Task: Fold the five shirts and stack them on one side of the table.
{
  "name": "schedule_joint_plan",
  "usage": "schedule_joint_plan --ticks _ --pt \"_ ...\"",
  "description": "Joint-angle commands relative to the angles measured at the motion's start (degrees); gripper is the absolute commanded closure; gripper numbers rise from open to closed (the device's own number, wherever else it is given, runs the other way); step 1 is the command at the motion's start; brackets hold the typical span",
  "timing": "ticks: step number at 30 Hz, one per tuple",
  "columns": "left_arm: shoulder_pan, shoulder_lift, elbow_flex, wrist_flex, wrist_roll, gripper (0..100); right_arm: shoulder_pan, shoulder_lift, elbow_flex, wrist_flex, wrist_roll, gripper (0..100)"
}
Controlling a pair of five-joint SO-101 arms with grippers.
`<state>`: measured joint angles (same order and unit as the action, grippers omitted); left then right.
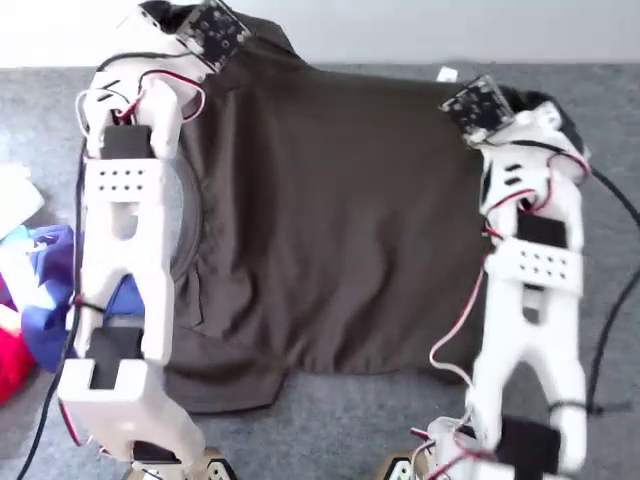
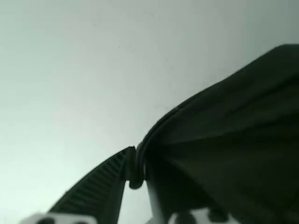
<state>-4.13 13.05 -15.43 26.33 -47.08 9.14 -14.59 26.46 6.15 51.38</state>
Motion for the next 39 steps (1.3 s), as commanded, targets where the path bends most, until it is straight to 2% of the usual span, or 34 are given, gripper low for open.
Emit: schedule_joint_plan --ticks 1,9,15,20,28,32,33,39 --pt "-0.97 2.29 -6.2 -3.78 -3.43 99 -1.98 6.37 -6.86 -8.04 2.29 98.9" --pt "-1.05 14.95 -25.54 -3.25 -3.43 99 -3.65 25.19 -26.9 -10.59 2.29 98.9" --pt "0.09 18.29 -32.57 9.76 -3.52 99 -4.35 29.05 -31.3 -9.19 2.02 98.9" --pt "0.09 17.93 -34.07 25.76 -3.43 99 -4.18 25.1 -31.03 6.55 -0.7 98.9" --pt "0.09 17.49 -38.9 58.99 -3.43 99 -3.38 20.35 -31.03 38.02 -2.55 98.9" --pt "-0.18 17.41 -39.6 71.56 -3.34 99 -3.3 18.24 -31.03 51.12 -5.01 98.9" --pt "-0.18 17.32 -39.52 73.93 -3.25 99 -3.3 17.89 -31.03 53.93 -6.59 98.9" --pt "-2.46 15.74 -33.71 74.29 -0.62 99 -3.3 17.8 -31.03 67.82 -9.14 98.9"
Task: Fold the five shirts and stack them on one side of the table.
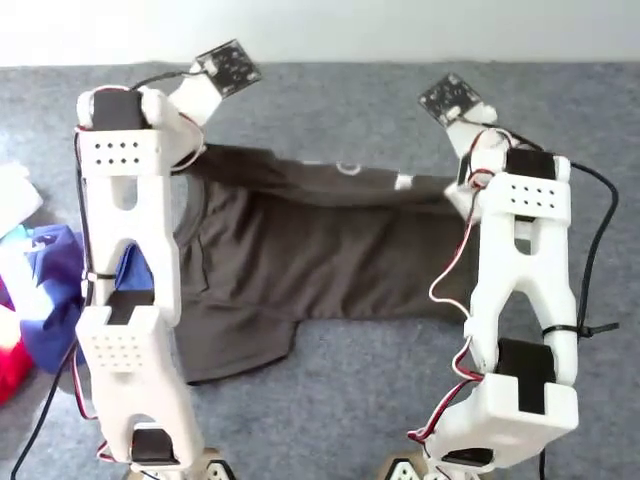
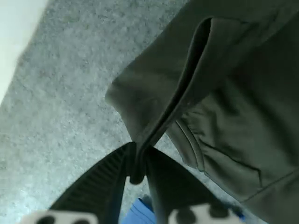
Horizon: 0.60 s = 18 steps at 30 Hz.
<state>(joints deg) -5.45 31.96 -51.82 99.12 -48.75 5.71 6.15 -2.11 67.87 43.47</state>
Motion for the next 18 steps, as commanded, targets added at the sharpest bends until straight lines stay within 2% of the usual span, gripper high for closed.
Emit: schedule_joint_plan --ticks 1,4,9,18 --pt "-1.23 -4.22 5.41 1.58 1.05 99 0.13 -2.95 -2.46 8.13 -1.23 98.9" --pt "-1.23 -9.58 16.92 1.58 0.97 99 0.13 -2.86 -2.2 12.44 -1.23 98.9" --pt "-0.7 -20.31 36.18 1.41 -1.23 99 0.66 -2.86 2.64 12.7 -1.14 98.9" --pt "-0.88 -27.25 52.18 1.41 -1.23 99 3.82 -2.95 5.63 8.4 -0.88 98.9"
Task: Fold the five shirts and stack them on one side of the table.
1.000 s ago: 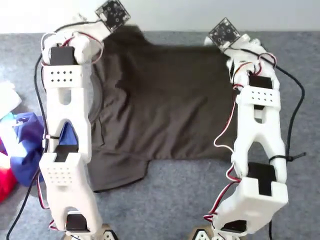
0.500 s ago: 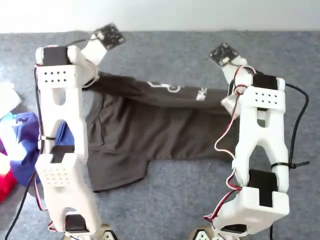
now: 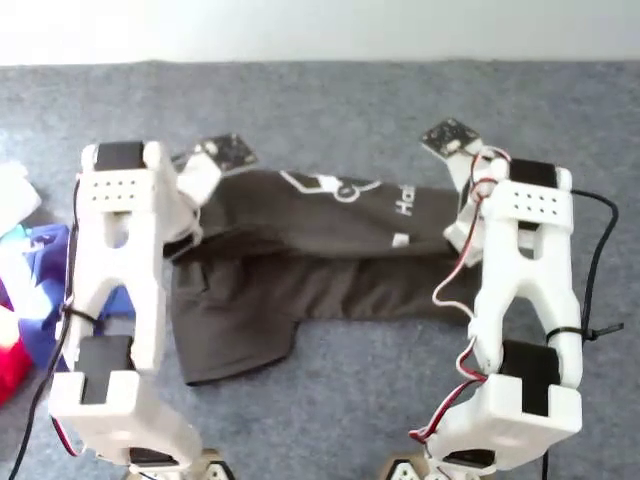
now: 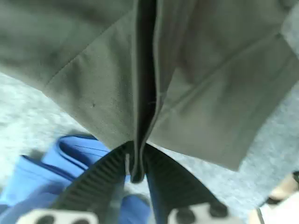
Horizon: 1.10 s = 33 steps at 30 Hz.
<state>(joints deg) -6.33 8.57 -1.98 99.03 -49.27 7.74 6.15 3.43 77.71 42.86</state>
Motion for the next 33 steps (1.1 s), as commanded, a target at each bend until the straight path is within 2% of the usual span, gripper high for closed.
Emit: schedule_joint_plan --ticks 1,7,14,24,33 --pt "0.0 -4.22 4.0 1.49 -0.7 99 2.07 -2.95 0.09 -1.45 -0.26 98.9" --pt "-0.26 -5.98 11.38 1.41 -1.05 99 3.3 -2.95 0.35 -0.48 2.11 98.9" --pt "-0.44 -5.98 11.21 1.49 -1.05 98 3.12 -3.03 0.35 1.27 2.29 98.9" --pt "-4.66 -6.51 11.65 1.67 -2.2 98 3.12 -3.03 0.35 3.82 2.29 98.9" --pt "0.35 -16.7 21.05 1.49 -3.34 98 3.12 -3.03 0.35 4.0 2.29 98.9"
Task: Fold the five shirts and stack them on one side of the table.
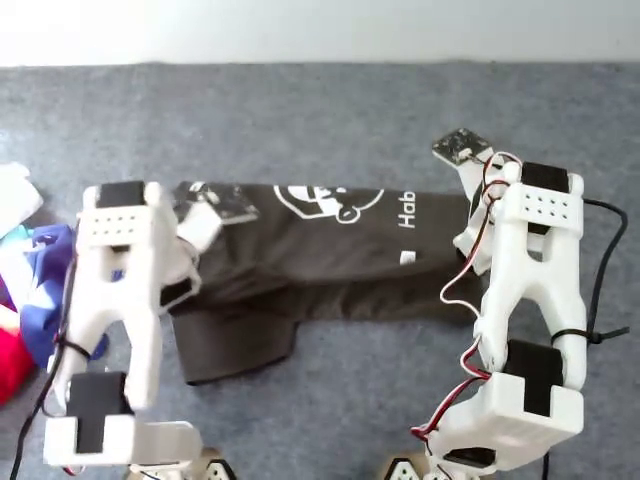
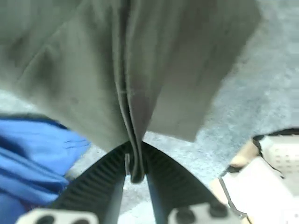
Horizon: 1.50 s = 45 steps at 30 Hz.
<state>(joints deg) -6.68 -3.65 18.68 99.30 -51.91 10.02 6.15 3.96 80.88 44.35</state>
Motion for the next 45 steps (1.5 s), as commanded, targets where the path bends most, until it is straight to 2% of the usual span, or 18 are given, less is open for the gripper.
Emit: schedule_joint_plan --ticks 1,6,10,12,16,20,23,27,29,32,38,45 --pt "0.62 -4.84 0.4 1.23 -0.7 98 0.84 -3.03 -0.18 0.84 0.79 98.9" --pt "-2.2 -5.01 0.22 1.14 -0.79 97 0.92 -3.3 -0.26 2.51 5.1 96.3" --pt "-6.33 -6.42 0.31 1.23 -0.53 86 1.89 -3.56 -0.62 6.64 6.77 80.2" --pt "-8.09 -8.53 0.48 1.32 -0.53 84 2.68 -3.65 -0.62 8.4 7.12 74.9" --pt "-8.62 -15.21 3.47 1.41 -0.7 84 4.0 -3.65 -0.7 10.42 7.21 74.5" --pt "-5.8 -21.36 6.81 1.23 -0.18 84 4.18 -3.74 -3.96 13.14 6.86 74.5" --pt "-4.92 -22.51 5.32 0.7 5.01 85 2.68 -4.88 -8.53 15.08 5.8 74.5" --pt "-7.47 -22.51 -0.66 -1.23 12.48 94 -4.53 -4.88 -13.8 14.37 -2.64 77.2" --pt "-9.58 -22.51 -3.65 -1.76 17.58 99 -10.77 -3.91 -14.24 12.26 -7.74 85.4" --pt "-14.95 -22.95 -6.99 -1.67 25.32 99 -19.91 -1.8 -14.24 6.9 -15.47 99.6" --pt "-28.04 -22.95 -12.97 -1.76 31.21 99 -32.04 5.49 -14.24 -1.71 -29.27 95.8" --pt "-37.89 -22.86 -12.79 -1.41 33.23 99 -42.68 15.96 -14.42 -19.21 -36.57 95.7"
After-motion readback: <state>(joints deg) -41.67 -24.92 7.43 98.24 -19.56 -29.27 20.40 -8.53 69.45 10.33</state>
